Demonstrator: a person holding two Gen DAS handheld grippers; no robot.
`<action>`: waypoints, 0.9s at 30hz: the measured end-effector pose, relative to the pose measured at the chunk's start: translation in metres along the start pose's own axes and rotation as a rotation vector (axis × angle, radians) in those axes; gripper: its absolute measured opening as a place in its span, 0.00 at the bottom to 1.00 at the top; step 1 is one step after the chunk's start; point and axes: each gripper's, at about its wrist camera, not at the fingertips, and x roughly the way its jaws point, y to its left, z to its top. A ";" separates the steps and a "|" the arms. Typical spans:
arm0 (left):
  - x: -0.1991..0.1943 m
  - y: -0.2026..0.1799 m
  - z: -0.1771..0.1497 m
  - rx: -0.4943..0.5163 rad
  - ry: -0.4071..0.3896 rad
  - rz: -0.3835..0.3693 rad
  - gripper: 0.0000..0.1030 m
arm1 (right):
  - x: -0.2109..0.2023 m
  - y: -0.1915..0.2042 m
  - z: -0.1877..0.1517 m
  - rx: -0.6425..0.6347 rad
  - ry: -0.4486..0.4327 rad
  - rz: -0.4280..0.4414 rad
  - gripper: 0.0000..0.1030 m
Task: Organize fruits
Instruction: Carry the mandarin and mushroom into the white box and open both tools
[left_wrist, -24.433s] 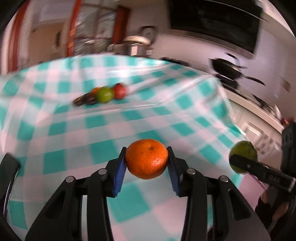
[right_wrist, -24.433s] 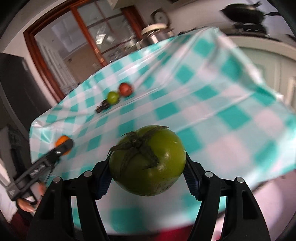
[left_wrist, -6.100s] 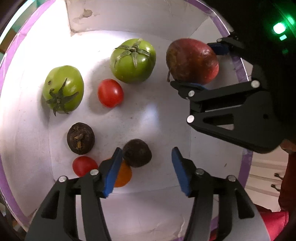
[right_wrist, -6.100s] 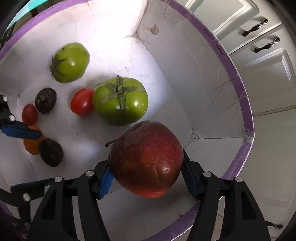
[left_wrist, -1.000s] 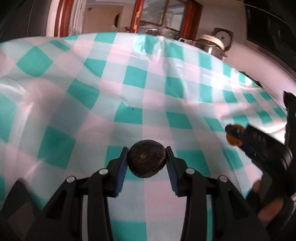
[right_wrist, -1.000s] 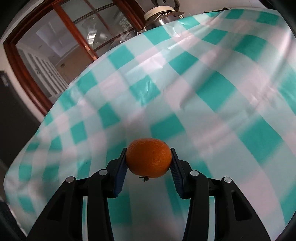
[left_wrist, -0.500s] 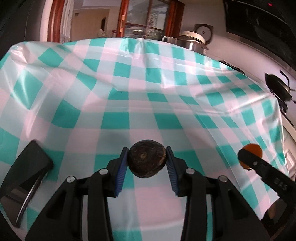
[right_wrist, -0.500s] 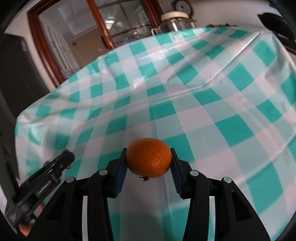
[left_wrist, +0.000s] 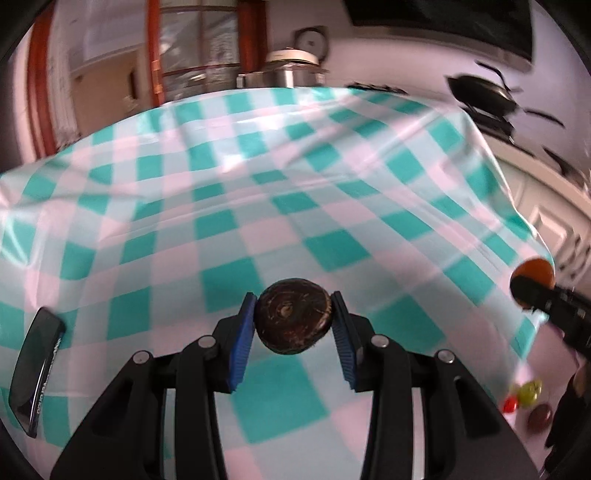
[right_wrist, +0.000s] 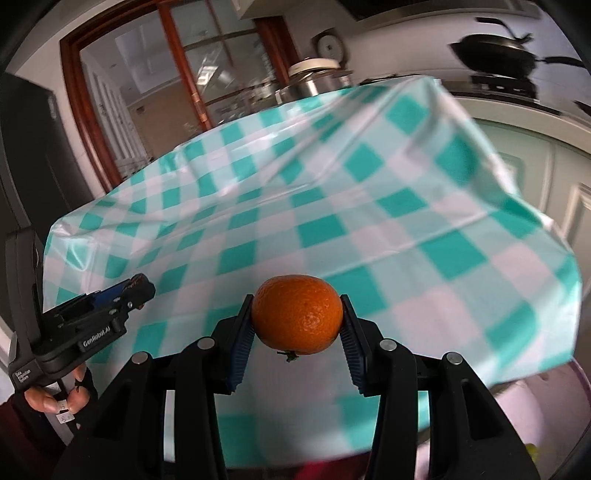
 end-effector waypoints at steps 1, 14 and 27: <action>0.000 -0.007 -0.001 0.018 0.003 -0.006 0.39 | -0.008 -0.011 -0.003 0.012 -0.010 -0.017 0.43; -0.011 -0.132 -0.016 0.298 0.052 -0.166 0.39 | -0.077 -0.133 -0.059 0.204 -0.054 -0.205 0.43; -0.017 -0.251 -0.061 0.593 0.144 -0.362 0.39 | -0.078 -0.204 -0.109 0.316 0.039 -0.388 0.43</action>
